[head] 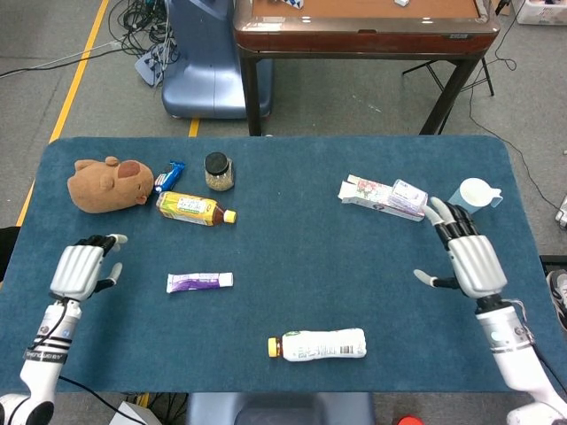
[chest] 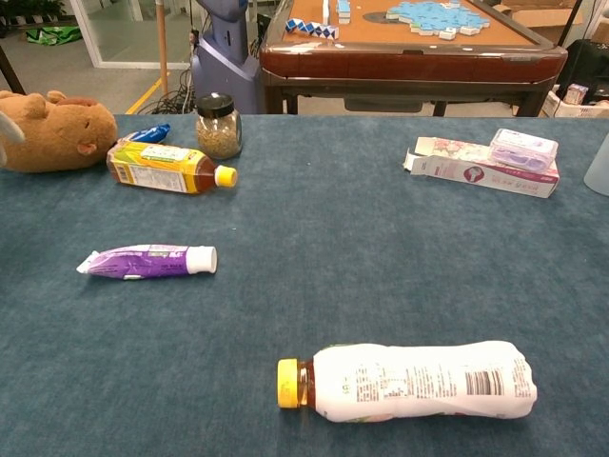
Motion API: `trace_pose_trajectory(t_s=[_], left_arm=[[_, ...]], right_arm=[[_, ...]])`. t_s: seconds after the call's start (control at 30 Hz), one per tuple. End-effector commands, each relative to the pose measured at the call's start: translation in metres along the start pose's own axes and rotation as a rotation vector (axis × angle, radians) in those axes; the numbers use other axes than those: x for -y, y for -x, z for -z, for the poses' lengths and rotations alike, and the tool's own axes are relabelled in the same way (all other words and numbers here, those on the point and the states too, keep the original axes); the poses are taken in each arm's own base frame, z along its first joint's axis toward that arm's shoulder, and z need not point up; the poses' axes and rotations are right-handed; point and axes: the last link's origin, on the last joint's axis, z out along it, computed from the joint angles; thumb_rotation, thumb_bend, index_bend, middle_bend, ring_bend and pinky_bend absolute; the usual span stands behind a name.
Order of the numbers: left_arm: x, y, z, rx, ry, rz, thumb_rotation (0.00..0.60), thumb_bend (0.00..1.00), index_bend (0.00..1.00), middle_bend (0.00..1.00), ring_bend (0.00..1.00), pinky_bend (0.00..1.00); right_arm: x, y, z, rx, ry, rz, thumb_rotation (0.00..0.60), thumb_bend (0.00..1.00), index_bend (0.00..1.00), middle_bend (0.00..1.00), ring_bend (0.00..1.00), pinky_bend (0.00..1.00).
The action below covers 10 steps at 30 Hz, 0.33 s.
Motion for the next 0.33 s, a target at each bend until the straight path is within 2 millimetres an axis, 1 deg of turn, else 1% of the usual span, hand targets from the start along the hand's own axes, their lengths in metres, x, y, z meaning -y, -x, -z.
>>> trace_pose_trajectory(t_s=[0.03, 0.2, 0.33], left_arm=[[0.006, -0.005, 0.023, -0.026, -0.035, -0.016, 0.600, 0.38, 0.31, 0.39, 0.30, 0.36], [0.006, -0.010, 0.048, -0.058, -0.062, -0.013, 0.600, 0.38, 0.31, 0.39, 0.30, 0.36], [0.005, -0.013, 0.059, -0.075, -0.077, -0.012, 0.600, 0.38, 0.33, 0.39, 0.30, 0.36]], right_arm=[[-0.016, 0.001, 0.024, -0.015, 0.077, 0.018, 0.600, 0.04, 0.00, 0.00, 0.00, 0.00], [-0.026, 0.002, 0.049, -0.025, 0.136, 0.014, 0.600, 0.04, 0.00, 0.00, 0.00, 0.00], [-0.030, 0.002, 0.058, -0.022, 0.156, 0.008, 0.600, 0.04, 0.00, 0.00, 0.00, 0.00]])
